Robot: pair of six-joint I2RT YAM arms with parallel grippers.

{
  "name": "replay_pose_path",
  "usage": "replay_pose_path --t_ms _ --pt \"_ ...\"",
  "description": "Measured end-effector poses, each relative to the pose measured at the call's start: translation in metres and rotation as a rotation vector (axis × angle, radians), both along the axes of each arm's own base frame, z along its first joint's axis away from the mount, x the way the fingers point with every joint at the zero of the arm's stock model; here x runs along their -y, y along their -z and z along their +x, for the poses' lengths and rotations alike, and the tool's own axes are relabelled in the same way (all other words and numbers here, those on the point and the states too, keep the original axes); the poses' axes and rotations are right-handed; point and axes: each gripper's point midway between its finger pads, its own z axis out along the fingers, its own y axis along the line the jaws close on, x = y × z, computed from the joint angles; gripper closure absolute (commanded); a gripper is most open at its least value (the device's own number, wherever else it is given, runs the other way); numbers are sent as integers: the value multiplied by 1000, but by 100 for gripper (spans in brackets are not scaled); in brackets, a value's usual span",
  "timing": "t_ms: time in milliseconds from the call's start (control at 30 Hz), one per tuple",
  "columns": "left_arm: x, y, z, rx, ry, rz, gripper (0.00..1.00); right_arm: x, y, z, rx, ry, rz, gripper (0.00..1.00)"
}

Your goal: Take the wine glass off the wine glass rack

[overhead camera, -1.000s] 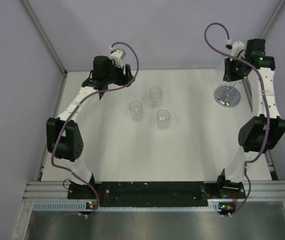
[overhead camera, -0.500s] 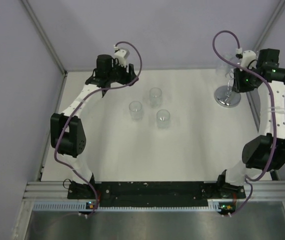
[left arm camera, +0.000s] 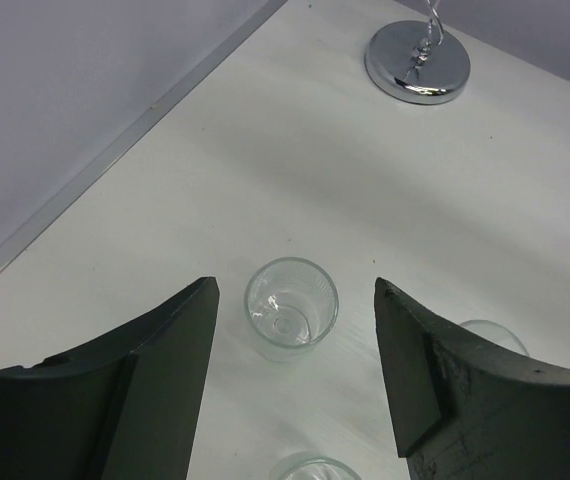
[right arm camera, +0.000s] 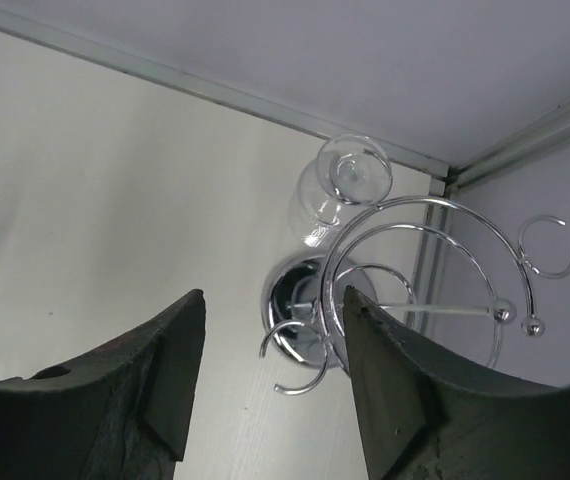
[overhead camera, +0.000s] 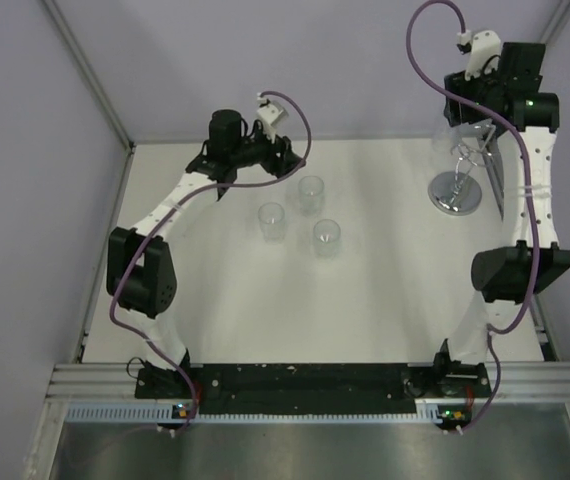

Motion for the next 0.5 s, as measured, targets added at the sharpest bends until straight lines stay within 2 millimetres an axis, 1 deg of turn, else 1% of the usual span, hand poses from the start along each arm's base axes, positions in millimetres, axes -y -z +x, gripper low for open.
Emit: replay_pose_path --t_ms 33,100,233,300,367,400,500 --pt "1 -1 -2 8 5 3 31 3 6 14 -2 23 -14 45" --pt "0 -1 -6 17 8 9 31 12 28 36 -37 67 -38 45" --pt "-6 -3 -13 36 -4 19 31 27 83 56 -150 127 -74 47" --pt "-8 -5 -16 42 -9 21 31 33 99 61 -183 152 -91 47" --pt "-9 -5 -17 45 -14 22 31 38 108 63 -203 173 -106 49" --pt "-9 -5 -17 45 -15 22 31 40 109 63 -205 180 -111 49" --pt "-10 -4 -17 43 -18 23 31 44 108 64 -204 200 -124 55"
